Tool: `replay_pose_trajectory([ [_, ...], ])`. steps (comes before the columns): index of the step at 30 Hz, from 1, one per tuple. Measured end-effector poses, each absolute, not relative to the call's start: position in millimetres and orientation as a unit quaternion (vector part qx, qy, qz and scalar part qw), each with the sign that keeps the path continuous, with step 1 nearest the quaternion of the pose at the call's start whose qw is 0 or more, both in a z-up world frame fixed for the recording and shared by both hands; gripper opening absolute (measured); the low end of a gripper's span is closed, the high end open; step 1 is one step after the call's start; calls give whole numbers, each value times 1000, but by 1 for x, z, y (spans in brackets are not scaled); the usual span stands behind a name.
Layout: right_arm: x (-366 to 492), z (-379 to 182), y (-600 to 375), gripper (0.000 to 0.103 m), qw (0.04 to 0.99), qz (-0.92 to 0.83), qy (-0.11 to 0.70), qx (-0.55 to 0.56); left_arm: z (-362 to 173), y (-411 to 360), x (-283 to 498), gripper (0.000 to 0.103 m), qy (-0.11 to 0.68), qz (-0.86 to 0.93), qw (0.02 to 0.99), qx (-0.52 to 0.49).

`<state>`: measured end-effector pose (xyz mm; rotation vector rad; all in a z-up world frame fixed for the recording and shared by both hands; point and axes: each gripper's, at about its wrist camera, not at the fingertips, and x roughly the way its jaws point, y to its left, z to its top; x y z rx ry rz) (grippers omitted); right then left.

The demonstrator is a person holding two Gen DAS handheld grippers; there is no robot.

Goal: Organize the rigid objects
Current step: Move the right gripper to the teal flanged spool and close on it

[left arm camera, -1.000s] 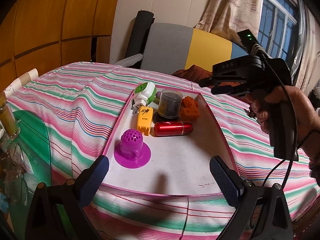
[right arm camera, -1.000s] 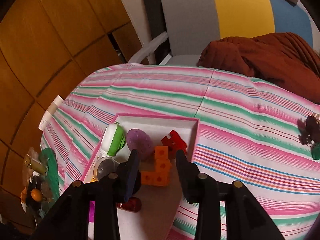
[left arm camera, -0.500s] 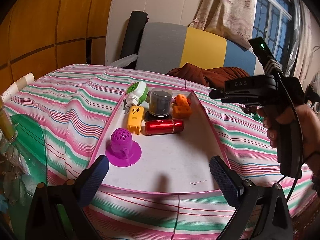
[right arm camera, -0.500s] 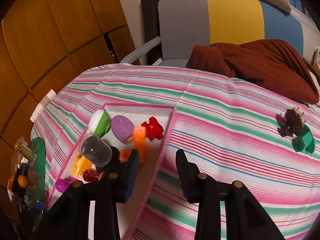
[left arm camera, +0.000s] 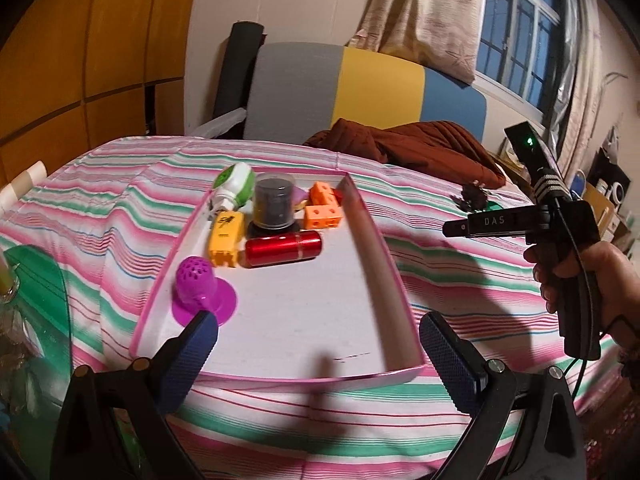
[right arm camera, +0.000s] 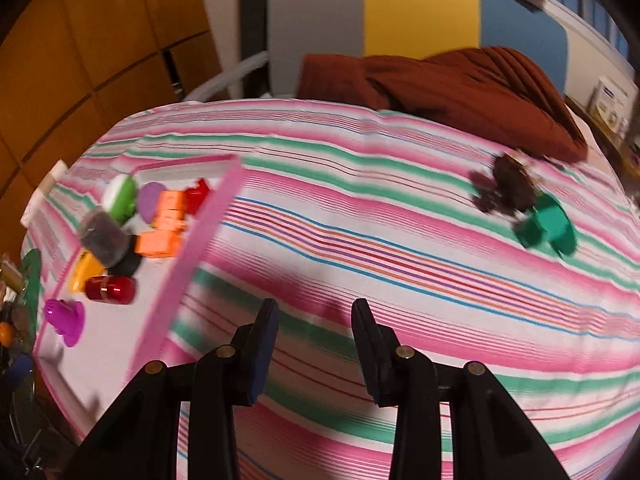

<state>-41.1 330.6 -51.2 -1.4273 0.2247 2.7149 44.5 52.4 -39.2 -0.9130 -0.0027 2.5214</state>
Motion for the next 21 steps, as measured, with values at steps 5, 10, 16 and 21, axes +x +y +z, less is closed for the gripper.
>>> replay_pose_trajectory([
  [5,-31,-55,363,37,57,879,80,-467,-36,67,50,102,14,912,243,-330],
  [10,-23,-52,393,37,80,882,66,-460,-35,83,55,102,30,908,255,-330],
  [16,-20,-37,471,37,176,886,102,-417,-32,96,62,102,46,905,269,-326],
  [21,-26,-33,536,37,229,878,152,-392,-32,105,63,102,40,899,278,-335],
])
